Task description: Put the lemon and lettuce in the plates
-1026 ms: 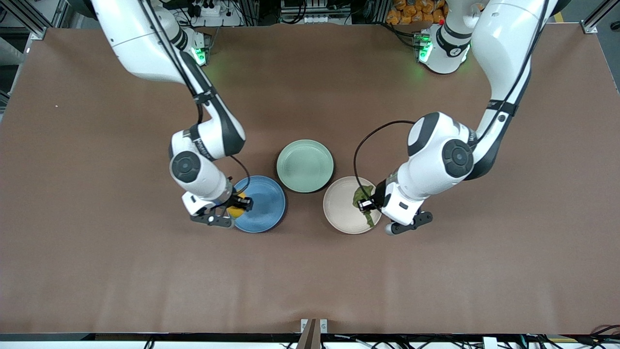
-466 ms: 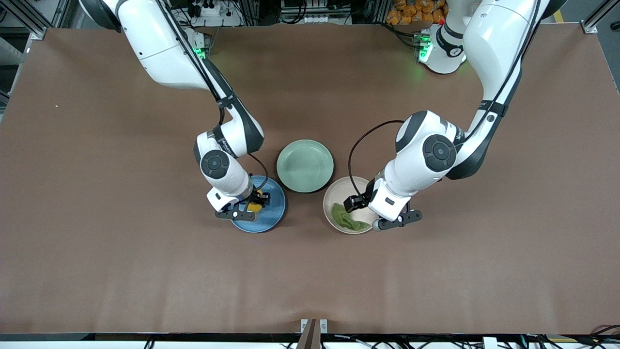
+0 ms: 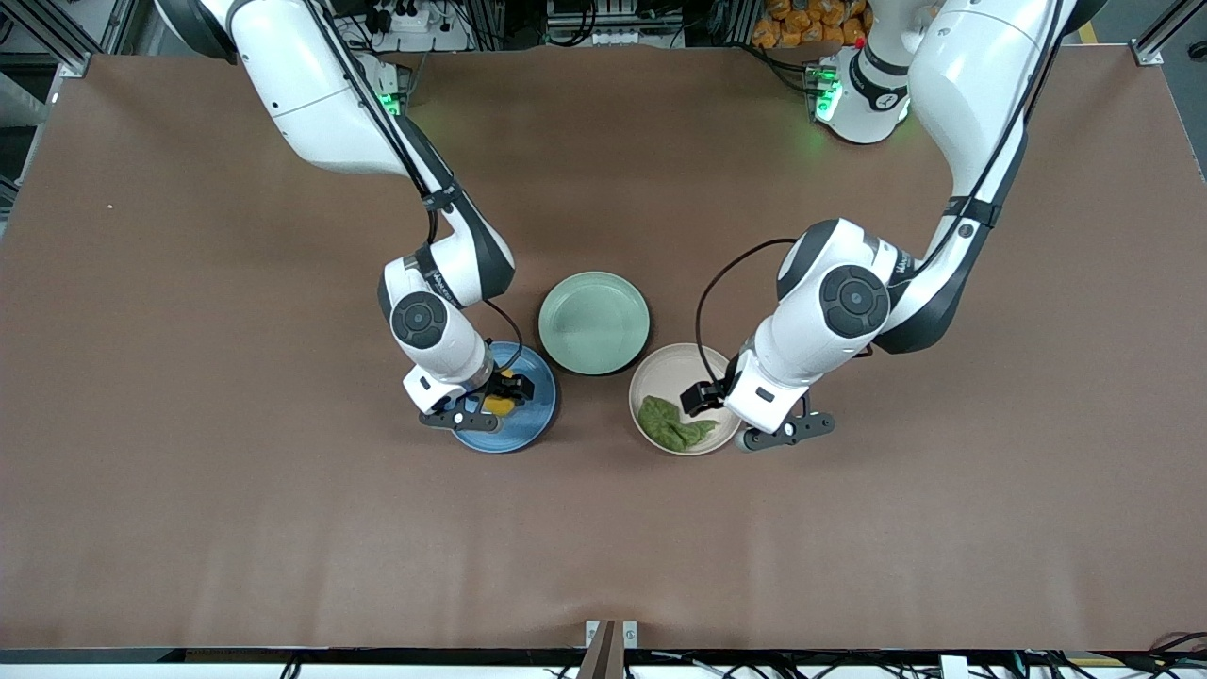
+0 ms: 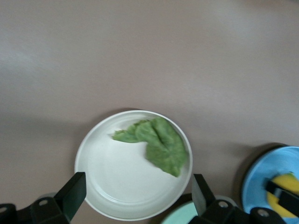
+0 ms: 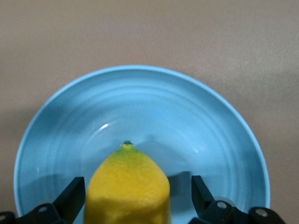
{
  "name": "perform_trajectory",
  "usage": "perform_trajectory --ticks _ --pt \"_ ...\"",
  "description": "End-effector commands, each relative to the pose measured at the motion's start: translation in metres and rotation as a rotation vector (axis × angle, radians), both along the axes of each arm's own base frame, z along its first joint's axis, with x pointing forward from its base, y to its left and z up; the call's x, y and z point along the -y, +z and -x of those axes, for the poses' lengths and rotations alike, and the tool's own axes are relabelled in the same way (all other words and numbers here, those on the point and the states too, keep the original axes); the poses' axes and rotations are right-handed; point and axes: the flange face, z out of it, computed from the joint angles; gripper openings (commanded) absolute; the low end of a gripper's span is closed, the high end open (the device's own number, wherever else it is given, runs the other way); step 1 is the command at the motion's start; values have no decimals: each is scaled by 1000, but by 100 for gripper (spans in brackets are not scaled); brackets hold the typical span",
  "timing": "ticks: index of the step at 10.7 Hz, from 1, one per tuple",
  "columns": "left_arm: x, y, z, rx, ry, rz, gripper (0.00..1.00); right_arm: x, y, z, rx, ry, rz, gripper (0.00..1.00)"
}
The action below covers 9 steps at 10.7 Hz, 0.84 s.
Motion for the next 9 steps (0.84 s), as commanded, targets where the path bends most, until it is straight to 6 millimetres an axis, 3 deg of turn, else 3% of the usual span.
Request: perform_trajectory --ticks 1,3,4,6,7,9 --pt "-13 8 2 10 -31 -111 100 1 27 -16 21 -20 -11 100" --pt "-38 9 -6 9 -51 -163 100 8 52 -29 -10 -47 -9 100" --pt "-52 13 -10 6 -80 -174 100 21 75 -42 -54 -68 2 100" --pt "-56 15 -6 -28 -107 -200 100 46 114 -63 -121 -83 29 100" --pt "-61 20 -4 -42 -137 -213 100 63 123 -70 -142 -99 33 100" --pt "-94 44 -7 -63 -155 -236 100 95 143 -79 -146 -97 30 100"
